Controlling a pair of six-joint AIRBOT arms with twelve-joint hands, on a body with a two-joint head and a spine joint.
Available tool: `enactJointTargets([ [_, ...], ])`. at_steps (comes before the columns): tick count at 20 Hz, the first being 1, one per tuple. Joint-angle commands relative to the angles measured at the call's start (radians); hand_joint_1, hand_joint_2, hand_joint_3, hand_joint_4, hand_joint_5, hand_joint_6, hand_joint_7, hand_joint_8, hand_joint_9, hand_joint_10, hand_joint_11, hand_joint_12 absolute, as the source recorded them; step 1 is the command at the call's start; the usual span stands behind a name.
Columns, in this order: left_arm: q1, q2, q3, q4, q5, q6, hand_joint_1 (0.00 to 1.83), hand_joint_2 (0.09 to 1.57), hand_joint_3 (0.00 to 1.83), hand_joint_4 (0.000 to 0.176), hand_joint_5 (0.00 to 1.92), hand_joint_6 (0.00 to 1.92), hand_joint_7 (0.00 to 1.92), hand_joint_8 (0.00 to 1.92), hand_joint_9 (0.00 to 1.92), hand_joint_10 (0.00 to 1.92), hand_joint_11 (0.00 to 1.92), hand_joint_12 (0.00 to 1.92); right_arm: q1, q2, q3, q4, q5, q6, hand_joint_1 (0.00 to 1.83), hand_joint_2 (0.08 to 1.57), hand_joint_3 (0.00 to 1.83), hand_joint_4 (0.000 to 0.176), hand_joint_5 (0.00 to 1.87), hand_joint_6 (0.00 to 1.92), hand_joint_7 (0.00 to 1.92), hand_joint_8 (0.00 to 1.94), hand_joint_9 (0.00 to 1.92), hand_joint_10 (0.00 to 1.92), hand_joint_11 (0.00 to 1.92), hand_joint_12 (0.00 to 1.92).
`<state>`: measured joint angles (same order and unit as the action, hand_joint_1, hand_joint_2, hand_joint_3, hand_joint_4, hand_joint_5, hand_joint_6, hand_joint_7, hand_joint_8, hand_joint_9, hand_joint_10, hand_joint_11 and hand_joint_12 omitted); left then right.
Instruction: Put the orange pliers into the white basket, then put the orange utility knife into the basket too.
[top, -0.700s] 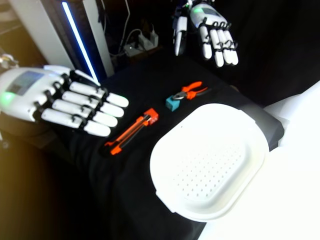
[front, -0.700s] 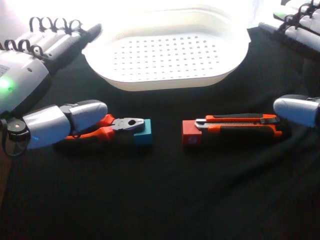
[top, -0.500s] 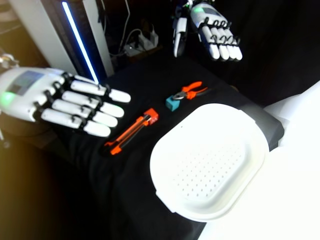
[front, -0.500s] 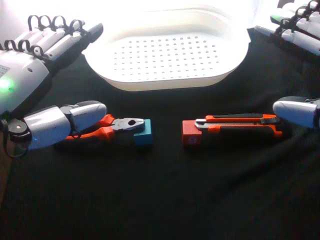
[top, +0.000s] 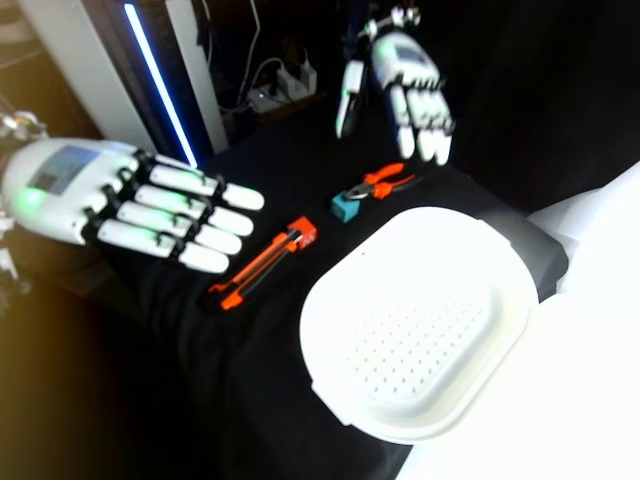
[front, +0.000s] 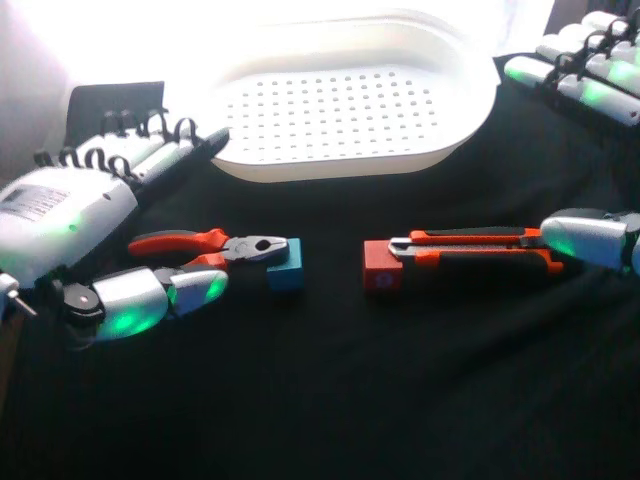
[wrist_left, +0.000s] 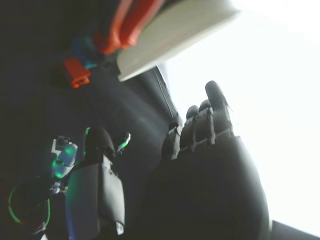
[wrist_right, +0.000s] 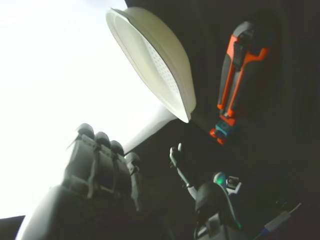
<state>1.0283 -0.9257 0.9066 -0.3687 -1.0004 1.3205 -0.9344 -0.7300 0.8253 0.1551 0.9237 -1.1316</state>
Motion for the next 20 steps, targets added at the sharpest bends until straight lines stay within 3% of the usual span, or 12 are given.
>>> enactJointTargets([
  [1, -0.009, -0.014, 0.009, 0.006, -0.08, -0.002, 0.58, 1.22, 0.0, 0.034, 0.05, 0.01, 0.08, 0.01, 0.05, 0.02, 0.0, 0.57, 0.005, -0.003, 0.001, -0.002, 0.125, -0.005, 0.16, 1.22, 0.0, 0.056, 0.0, 0.0, 0.0, 0.0, 0.0, 0.0, 0.0, 0.0],
  [2, -0.009, -0.027, 0.017, -0.005, -0.063, -0.002, 0.6, 1.21, 0.0, 0.034, 0.13, 0.02, 0.13, 0.02, 0.12, 0.05, 0.0, 0.77, 0.005, -0.004, 0.001, -0.002, 0.125, -0.005, 0.15, 1.22, 0.0, 0.062, 0.0, 0.0, 0.0, 0.0, 0.0, 0.0, 0.0, 0.0],
  [3, -0.009, -0.046, 0.032, -0.025, -0.035, -0.002, 0.61, 1.22, 0.0, 0.039, 0.27, 0.12, 0.27, 0.07, 0.08, 0.54, 0.0, 1.25, 0.005, -0.004, 0.001, -0.002, 0.125, -0.005, 0.17, 1.22, 0.0, 0.047, 0.0, 0.0, 0.0, 0.0, 0.0, 0.0, 0.0, 0.0],
  [4, -0.01, -0.049, 0.035, -0.029, -0.028, -0.002, 0.61, 1.22, 0.0, 0.039, 0.27, 0.12, 0.27, 0.07, 0.08, 0.54, 0.0, 1.25, 0.004, -0.004, 0.001, -0.001, 0.125, -0.005, 0.17, 1.22, 0.0, 0.047, 0.0, 0.0, 0.0, 0.0, 0.0, 0.0, 0.0, 0.0],
  [5, -0.01, -0.059, 0.044, -0.038, -0.011, -0.002, 0.64, 1.23, 0.0, 0.045, 0.31, 0.21, 0.33, 0.12, 0.02, 0.88, 0.0, 1.4, 0.003, -0.004, 0.001, -0.001, 0.125, -0.005, 0.18, 1.23, 0.0, 0.047, 0.0, 0.0, 0.0, 0.0, 0.0, 0.0, 0.0, 0.0],
  [7, -0.011, -0.068, 0.054, -0.048, 0.006, -0.002, 0.78, 1.26, 0.0, 0.011, 0.15, 1.03, 0.22, 0.84, 0.04, 1.35, 0.0, 1.7, 0.003, -0.004, 0.001, -0.001, 0.125, -0.005, 0.2, 1.23, 0.0, 0.046, 0.0, 0.0, 0.0, 0.0, 0.0, 0.0, 0.0, 0.0],
  [8, -0.013, -0.073, 0.059, -0.052, 0.011, -0.002, 0.81, 1.37, 0.01, 0.026, 0.42, 1.58, 0.17, 1.42, 0.14, 1.69, 0.11, 1.88, 0.003, -0.004, 0.001, -0.001, 0.125, -0.005, 0.19, 1.23, 0.0, 0.043, 0.0, 0.0, 0.0, 0.0, 0.0, 0.0, 0.0, 0.0],
  [9, -0.02, -0.079, 0.067, -0.057, 0.016, -0.001, 0.93, 1.43, 0.01, 0.035, 0.41, 1.79, 0.39, 1.74, 0.22, 1.87, 0.26, 1.91, 0.003, -0.005, 0.001, 0.0, 0.125, -0.005, 0.19, 1.24, 0.01, 0.041, 0.0, 0.0, 0.0, 0.0, 0.0, 0.0, 0.0, 0.0],
  [11, -0.033, -0.081, 0.073, -0.058, 0.007, 0.0, 1.0, 1.43, 0.0, 0.012, 0.42, 1.81, 0.53, 1.82, 0.67, 1.92, 0.73, 1.92, 0.002, -0.005, 0.002, 0.001, 0.125, -0.005, 0.17, 1.24, 0.01, 0.047, 0.0, 0.0, 0.0, 0.0, 0.0, 0.0, 0.0, 0.0],
  [14, -0.052, -0.066, 0.061, -0.04, -0.056, 0.0, 1.37, 1.27, 0.0, 0.0, 0.9, 1.92, 1.13, 1.92, 1.33, 1.92, 1.41, 1.92, 0.0, -0.005, 0.002, 0.001, 0.125, -0.005, 0.14, 1.25, 0.01, 0.053, 0.0, 0.0, 0.0, 0.0, 0.0, 0.0, 0.0, 0.0],
  [16, -0.057, -0.038, 0.035, -0.008, -0.123, 0.0, 1.39, 1.27, 0.0, 0.0, 1.09, 1.92, 1.29, 1.92, 1.54, 1.92, 1.59, 1.92, 0.0, -0.005, 0.002, 0.001, 0.125, -0.005, 0.13, 1.26, 0.01, 0.058, 0.0, 0.0, 0.0, 0.0, 0.0, 0.0, 0.0, 0.0],
  [20, -0.08, -0.004, 0.011, 0.049, -0.187, 0.0, 1.46, 1.24, 0.0, 0.0, 1.19, 1.92, 1.38, 1.92, 1.48, 1.92, 1.51, 1.92, -0.001, -0.005, 0.003, 0.001, 0.125, -0.005, 0.14, 1.28, 0.01, 0.022, 0.0, 0.0, 0.0, 0.0, 0.0, 0.0, 0.0, 0.0],
])
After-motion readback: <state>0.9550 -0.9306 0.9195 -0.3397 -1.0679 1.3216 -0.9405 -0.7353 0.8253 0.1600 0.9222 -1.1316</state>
